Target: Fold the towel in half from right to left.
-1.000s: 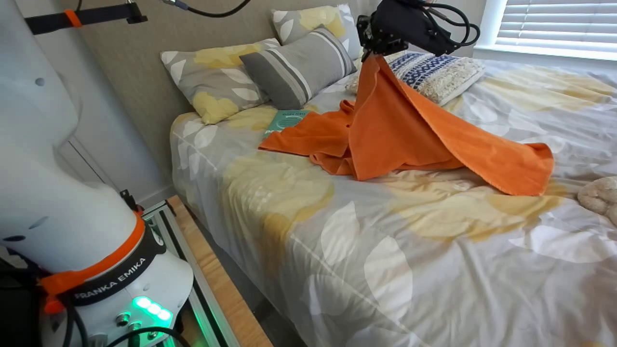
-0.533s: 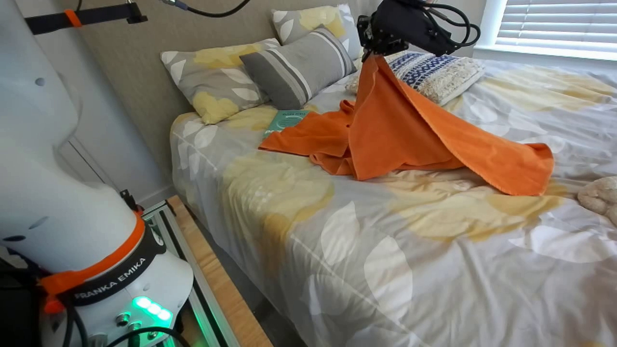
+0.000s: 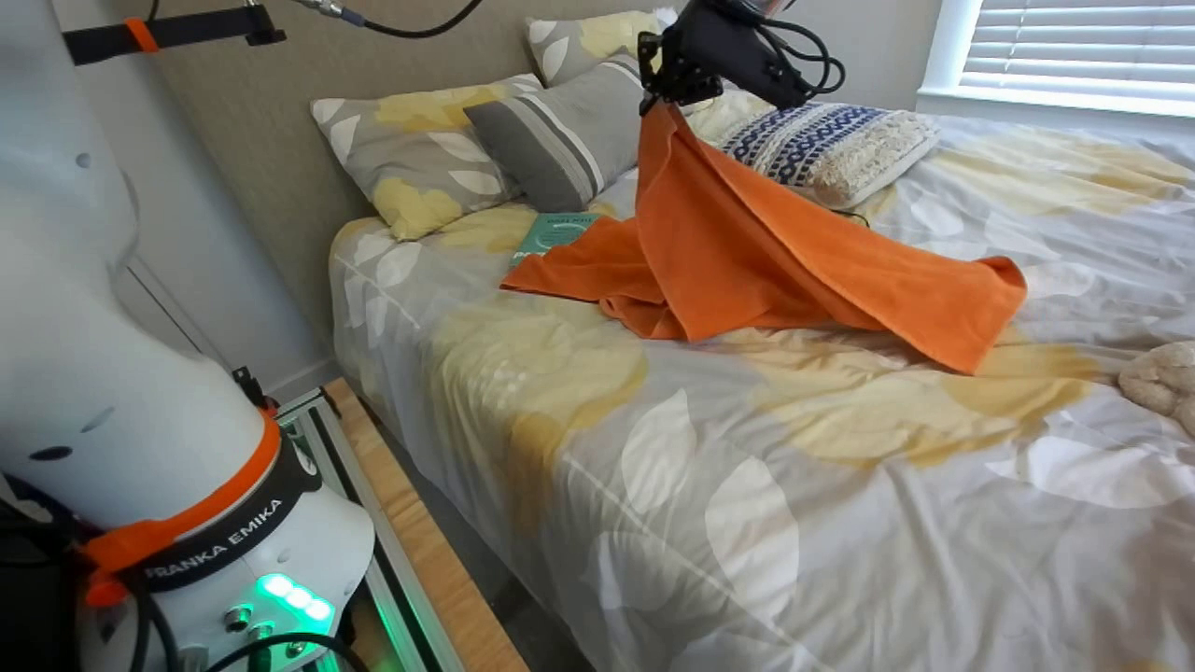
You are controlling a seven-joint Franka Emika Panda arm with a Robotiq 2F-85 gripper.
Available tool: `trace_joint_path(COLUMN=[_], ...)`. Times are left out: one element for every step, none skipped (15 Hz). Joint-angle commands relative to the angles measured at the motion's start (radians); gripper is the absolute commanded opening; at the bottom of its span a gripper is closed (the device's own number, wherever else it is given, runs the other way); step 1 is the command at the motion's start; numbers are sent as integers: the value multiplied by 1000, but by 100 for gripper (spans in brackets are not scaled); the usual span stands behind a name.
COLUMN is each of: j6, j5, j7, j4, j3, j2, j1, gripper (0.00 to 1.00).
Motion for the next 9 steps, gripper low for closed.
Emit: trace_joint_path(j6=[-88,-106,-125,-139,-145,-142,-143,-142,-149], j5=[31,25,42,41,46,61,81,104,123], j7=[-96,-125,-146,-162,-178,-185,-187,-188,-195], j4=[85,115,143,170,190,199,204,201,205], j3=[7,11,19,23,29,35,40,47,53], j2=[80,102,128,153,174,191,205,215,230], j1=[72,88,98,111,122,132,139,146,149], gripper=[1,1,1,1,1,1,1,1,1])
